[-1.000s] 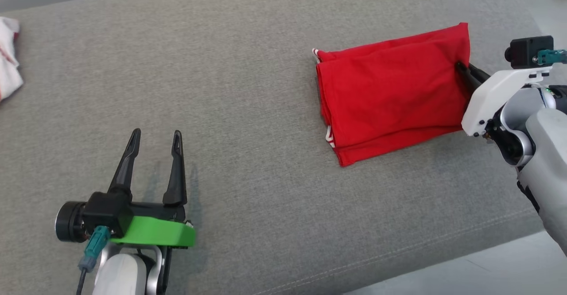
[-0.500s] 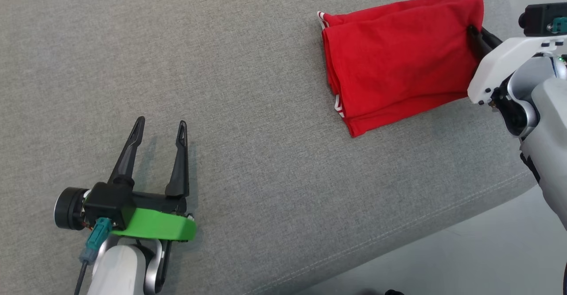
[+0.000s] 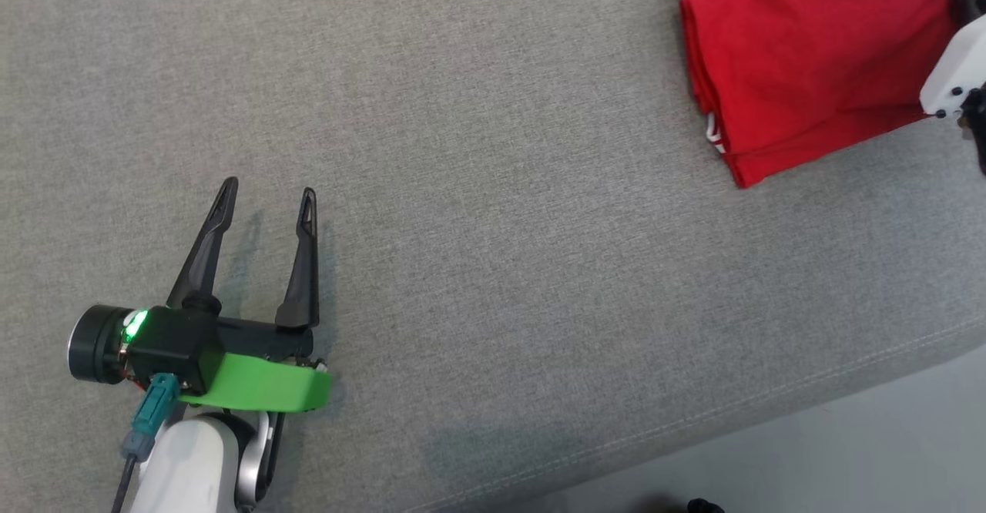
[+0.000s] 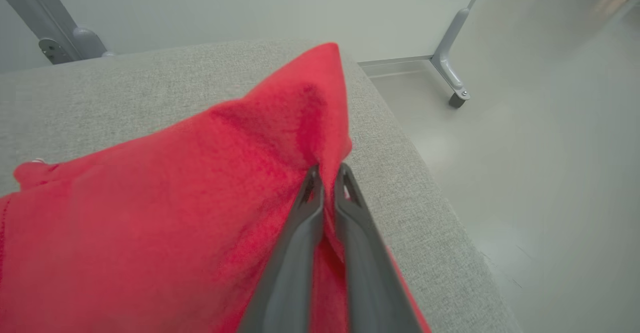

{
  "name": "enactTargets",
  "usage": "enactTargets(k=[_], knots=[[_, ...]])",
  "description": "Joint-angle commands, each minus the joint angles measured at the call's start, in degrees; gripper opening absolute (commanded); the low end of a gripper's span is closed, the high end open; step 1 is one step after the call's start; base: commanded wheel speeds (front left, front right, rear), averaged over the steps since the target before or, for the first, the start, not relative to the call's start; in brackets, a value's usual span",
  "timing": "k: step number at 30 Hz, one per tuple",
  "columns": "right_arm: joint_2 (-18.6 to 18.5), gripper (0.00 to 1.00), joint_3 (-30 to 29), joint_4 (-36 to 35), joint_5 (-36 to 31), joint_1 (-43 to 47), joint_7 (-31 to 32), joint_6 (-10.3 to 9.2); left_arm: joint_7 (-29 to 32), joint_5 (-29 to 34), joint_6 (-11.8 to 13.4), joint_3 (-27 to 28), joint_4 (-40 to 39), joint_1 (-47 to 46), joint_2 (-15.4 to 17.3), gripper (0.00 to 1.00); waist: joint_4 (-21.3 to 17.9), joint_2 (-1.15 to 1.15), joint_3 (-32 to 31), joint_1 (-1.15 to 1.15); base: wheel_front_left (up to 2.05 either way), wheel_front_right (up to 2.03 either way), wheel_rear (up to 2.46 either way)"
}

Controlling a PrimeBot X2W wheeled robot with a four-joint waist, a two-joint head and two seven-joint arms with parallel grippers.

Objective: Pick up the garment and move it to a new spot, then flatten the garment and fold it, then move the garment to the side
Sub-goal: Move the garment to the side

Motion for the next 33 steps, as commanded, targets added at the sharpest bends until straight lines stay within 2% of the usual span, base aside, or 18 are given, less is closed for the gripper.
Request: enactTargets(k=[1,7,8,9,10,11,18,26,33], knots=[[-0.92,0.0,-0.74,1.68,-0.71,-1.44,-1.05,-0.11,0.31,0.24,0.42,-0.03,-0.87,-0.77,0.55,1.0,1.87,0.0,1.91,0.0,0.0,0.0,0.0],[-3.13,0.0,-2.52,6.58,-3.94,-4.16,-4.37,-0.11,1.4,0.59,0.67,-0.23,-3.08,-0.28,1.34,1.0,3.65,0.0,4.01,0.0,0.0,0.0,0.0],[-3.14,0.04,-2.9,7.01,-4.36,-4.48,-5.08,-0.11,1.37,0.6,0.7,-0.23,-3.32,-0.23,1.43,1.0,3.83,0.0,4.25,0.0,0.0,0.0,0.0],[-3.27,0.28,-3.24,7.42,-4.99,-4.66,-5.48,-0.11,1.54,0.57,0.75,-0.3,-3.63,-0.23,1.5,1.0,4.05,0.0,4.55,0.0,0.0,0.0,0.0],[-3.2,0.6,-3.36,7.66,-5.78,-4.75,-6.13,-0.1,1.68,0.53,0.83,-0.34,-3.8,-0.24,1.59,1.0,4.19,0.0,4.75,0.0,0.0,0.0,0.0],[-3.35,1.0,-3.79,7.86,-6.47,-4.98,-6.91,-0.11,1.82,0.52,0.92,-0.35,-4.04,-0.25,1.67,1.0,4.32,0.0,4.97,0.0,0.0,0.0,0.0],[-2.48,1.0,-6.28,8.39,-11.43,-4.65,-10.06,-0.11,2.13,0.46,1.21,-0.58,-4.58,-0.38,2.05,1.0,4.54,0.0,5.37,0.0,0.0,0.0,0.0],[0.55,1.0,-7.66,7.3,-14.73,-3.76,-11.13,-0.11,1.48,-0.11,1.42,-0.99,-3.79,-0.8,1.79,1.0,4.19,0.0,3.45,0.0,0.0,0.0,0.0],[2.18,1.0,-9.27,-1.9,-17.15,1.09,-11.11,-0.1,-0.19,-1.75,1.32,-0.82,-1.21,-1.31,0.65,1.0,4.88,0.0,-1.4,0.0,0.0,0.0,0.0]])
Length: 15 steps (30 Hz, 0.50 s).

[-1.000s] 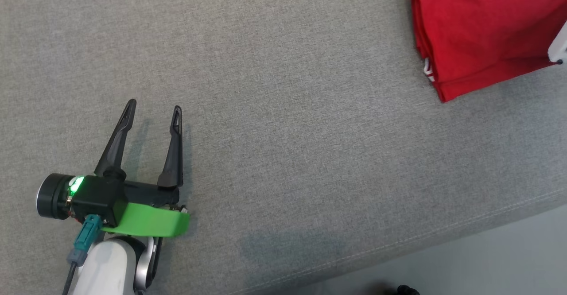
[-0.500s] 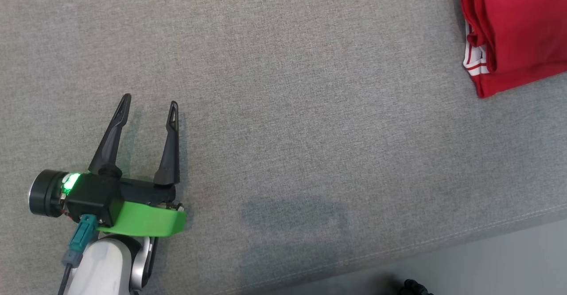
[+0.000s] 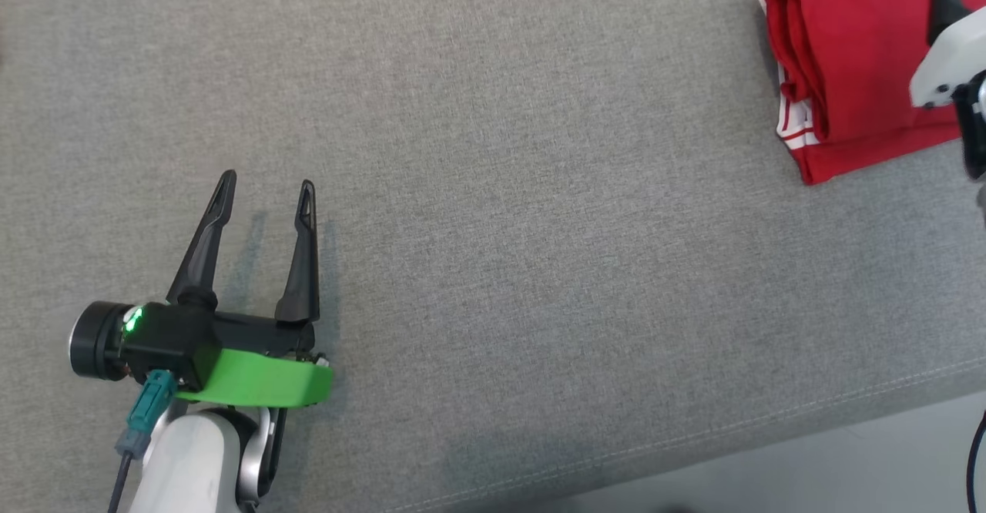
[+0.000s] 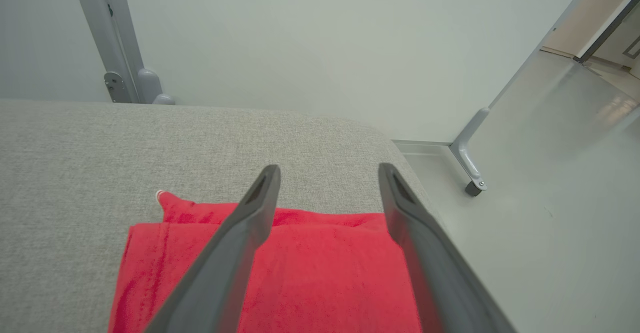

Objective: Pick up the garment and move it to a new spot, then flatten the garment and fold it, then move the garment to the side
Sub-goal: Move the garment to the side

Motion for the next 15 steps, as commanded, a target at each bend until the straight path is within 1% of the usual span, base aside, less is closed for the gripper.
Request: enactTargets(k=[1,6,15], knots=[[0.53,1.0,-0.34,-1.49,-0.57,1.44,-0.22,-0.1,-0.5,-0.09,0.16,0.18,0.65,-0.72,-0.12,1.0,0.71,0.0,-2.89,0.0,0.0,0.0,0.0],[3.39,1.0,-1.33,-9.45,-1.78,8.36,-0.19,-0.11,-1.73,-1.91,0.7,1.17,4.08,-0.13,-1.43,1.0,2.01,0.0,-7.68,0.0,0.0,0.0,0.0],[9.99,1.0,-2.83,-23.97,-2.41,22.94,-0.19,-0.1,-2.63,-4.15,1.83,4.13,10.13,3.67,-2.8,1.0,4.98,0.0,-15.02,0.0,0.0,0.0,0.0]])
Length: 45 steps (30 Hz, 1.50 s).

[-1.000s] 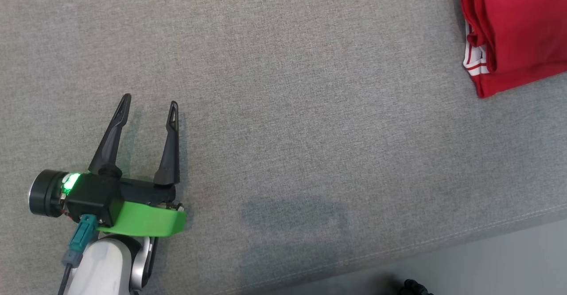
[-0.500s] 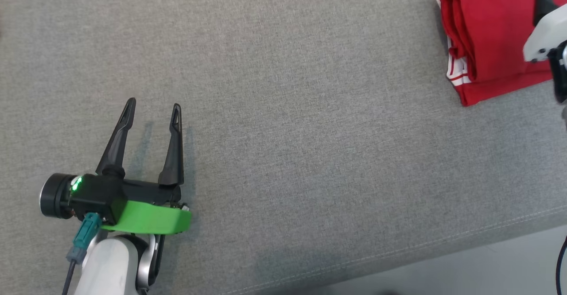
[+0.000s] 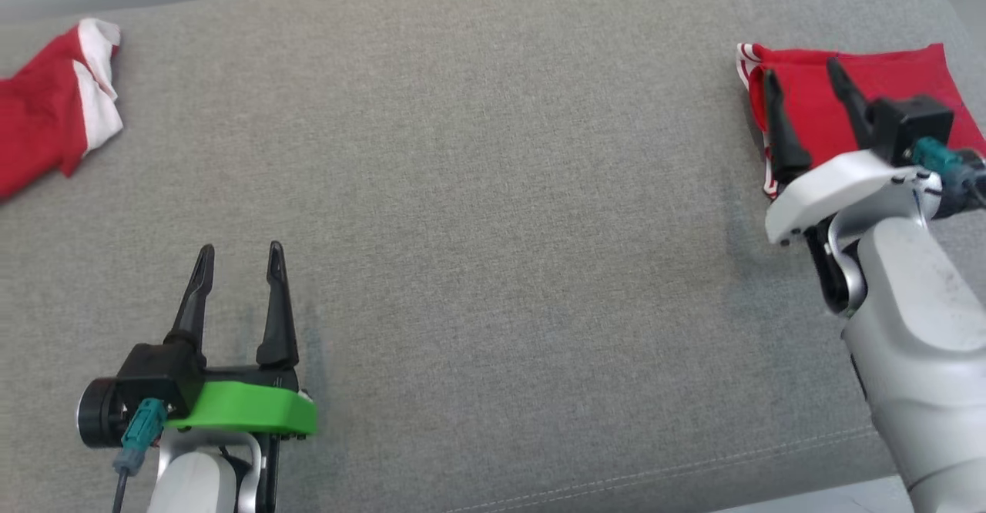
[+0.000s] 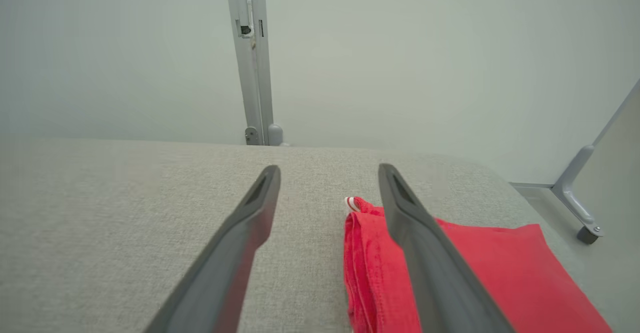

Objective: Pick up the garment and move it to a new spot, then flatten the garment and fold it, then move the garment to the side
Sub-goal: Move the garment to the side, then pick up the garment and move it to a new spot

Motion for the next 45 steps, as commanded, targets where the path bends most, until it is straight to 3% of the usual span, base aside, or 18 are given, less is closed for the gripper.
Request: enactTargets(k=[1,15,22,45], knots=[[0.47,1.0,-0.41,-1.57,-0.28,2.28,-0.15,-0.1,-0.27,-0.31,0.31,0.51,0.59,1.18,-0.24,1.0,2.69,0.0,-3.88,0.0,0.0,0.0,0.0],[8.5,1.0,-4.66,-20.1,-4.96,24.61,-0.1,-0.1,-0.27,-0.79,0.33,3.63,3.55,7.17,-2.25,1.0,6.71,0.0,-9.93,0.0,0.0,0.0,0.0],[10.14,1.0,-4.94,-25.85,-6.97,31.98,-0.12,-0.1,-0.28,-0.14,0.49,3.49,3.51,9.29,-2.72,1.0,7.34,0.0,-11.02,0.0,0.0,0.0,0.0],[10.41,1.0,-3.33,-29.28,-4.06,36.05,0.62,-0.1,-0.28,0.22,-0.07,3.83,4.02,9.6,-3.14,1.0,6.93,0.0,-11.73,0.0,0.0,0.0,0.0]])
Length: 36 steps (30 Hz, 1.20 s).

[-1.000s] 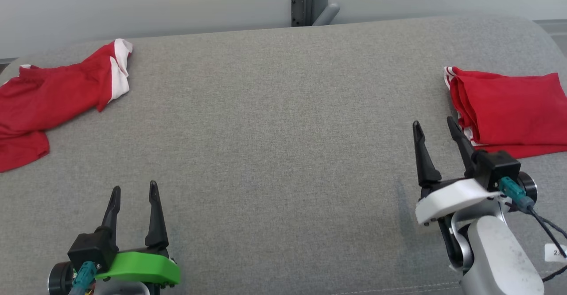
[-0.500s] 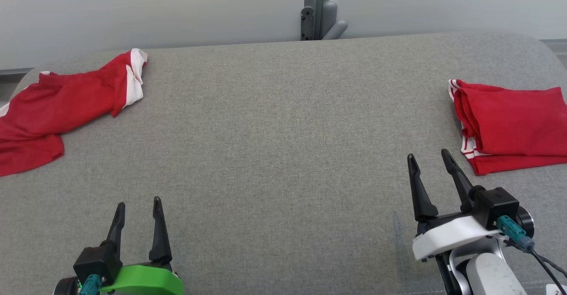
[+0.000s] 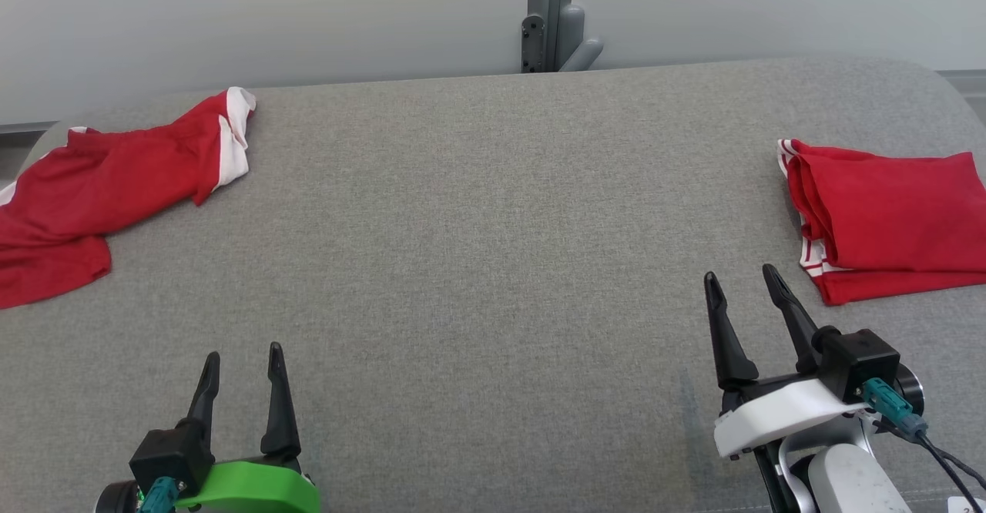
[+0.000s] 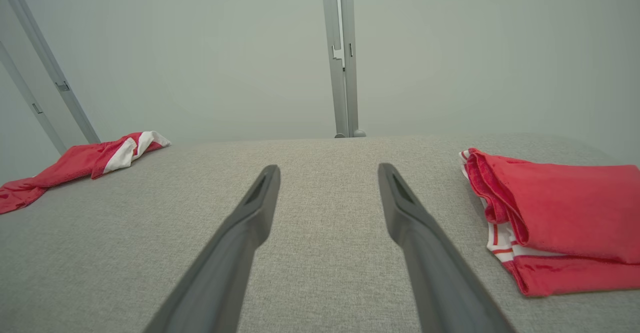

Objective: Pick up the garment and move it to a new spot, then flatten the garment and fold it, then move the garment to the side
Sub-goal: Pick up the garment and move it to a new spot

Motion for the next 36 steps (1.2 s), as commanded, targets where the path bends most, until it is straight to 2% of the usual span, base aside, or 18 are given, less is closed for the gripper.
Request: enactTargets(k=[1,9,14,20,21,30,36], knots=[[-0.01,1.0,-0.03,0.06,0.06,0.64,0.02,-0.09,-0.18,0.34,-0.25,-0.01,0.05,-0.09,-0.02,1.0,0.06,0.0,-0.03,0.0,0.0,0.0,0.0],[-0.01,1.0,-0.06,0.26,-0.08,1.31,-0.04,-0.09,-0.18,0.6,-0.49,-0.39,0.46,0.07,-0.03,1.0,0.73,0.0,-0.67,0.0,0.0,0.0,0.0],[-0.01,1.0,0.33,0.4,0.04,1.77,-0.08,-0.09,-0.18,0.42,-0.22,-0.98,0.67,-0.05,-0.01,1.0,3.43,0.0,-1.71,0.0,0.0,0.0,0.0],[-0.01,1.0,0.69,0.27,0.39,3.0,-0.19,-0.08,-0.16,0.98,-0.03,-0.78,0.7,0.86,0.03,1.0,10.04,0.0,-3.17,0.0,0.0,0.0,0.0],[-0.01,1.0,0.69,0.27,0.39,3.0,-0.19,-0.08,-0.16,0.98,-0.03,-0.78,0.7,0.86,0.03,1.0,10.04,0.0,-3.17,0.0,0.0,0.0,0.0],[-0.02,1.0,1.43,0.5,1.08,3.96,-0.35,-0.08,-0.16,2.03,-0.21,0.45,0.36,2.08,0.43,1.0,21.96,0.0,-4.27,0.0,0.0,0.0,0.0],[-0.03,1.0,2.42,0.95,2.13,3.89,-0.43,-0.09,-0.11,2.17,-0.19,1.21,-0.1,2.96,0.9,1.0,28.4,0.0,-4.55,0.0,0.0,0.0,0.0]])
